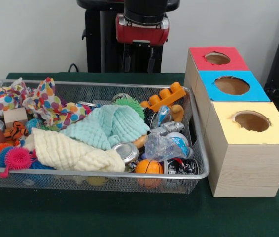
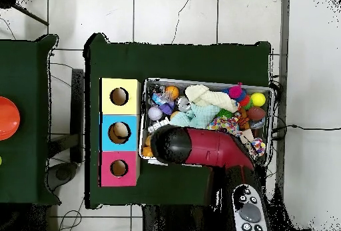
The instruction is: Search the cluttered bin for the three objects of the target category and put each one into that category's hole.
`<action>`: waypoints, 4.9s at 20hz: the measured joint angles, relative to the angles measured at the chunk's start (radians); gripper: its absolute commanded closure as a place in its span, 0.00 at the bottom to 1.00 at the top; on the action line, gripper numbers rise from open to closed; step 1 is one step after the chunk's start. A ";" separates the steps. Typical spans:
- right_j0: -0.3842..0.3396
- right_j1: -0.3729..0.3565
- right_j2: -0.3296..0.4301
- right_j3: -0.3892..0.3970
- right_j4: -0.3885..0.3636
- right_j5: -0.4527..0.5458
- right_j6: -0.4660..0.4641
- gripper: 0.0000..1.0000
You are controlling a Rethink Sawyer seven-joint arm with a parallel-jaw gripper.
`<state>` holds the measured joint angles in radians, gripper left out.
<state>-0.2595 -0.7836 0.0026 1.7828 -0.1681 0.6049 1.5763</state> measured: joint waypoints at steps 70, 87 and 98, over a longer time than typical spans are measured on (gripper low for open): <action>0.063 0.363 0.012 -0.516 0.084 0.173 0.000 0.00; 0.062 0.384 0.012 -0.516 0.078 0.142 0.000 0.00; 0.064 0.399 0.012 -0.516 0.074 0.081 0.000 0.00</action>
<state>-0.1960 -0.3851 0.0150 1.2664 -0.0940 0.6859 1.5763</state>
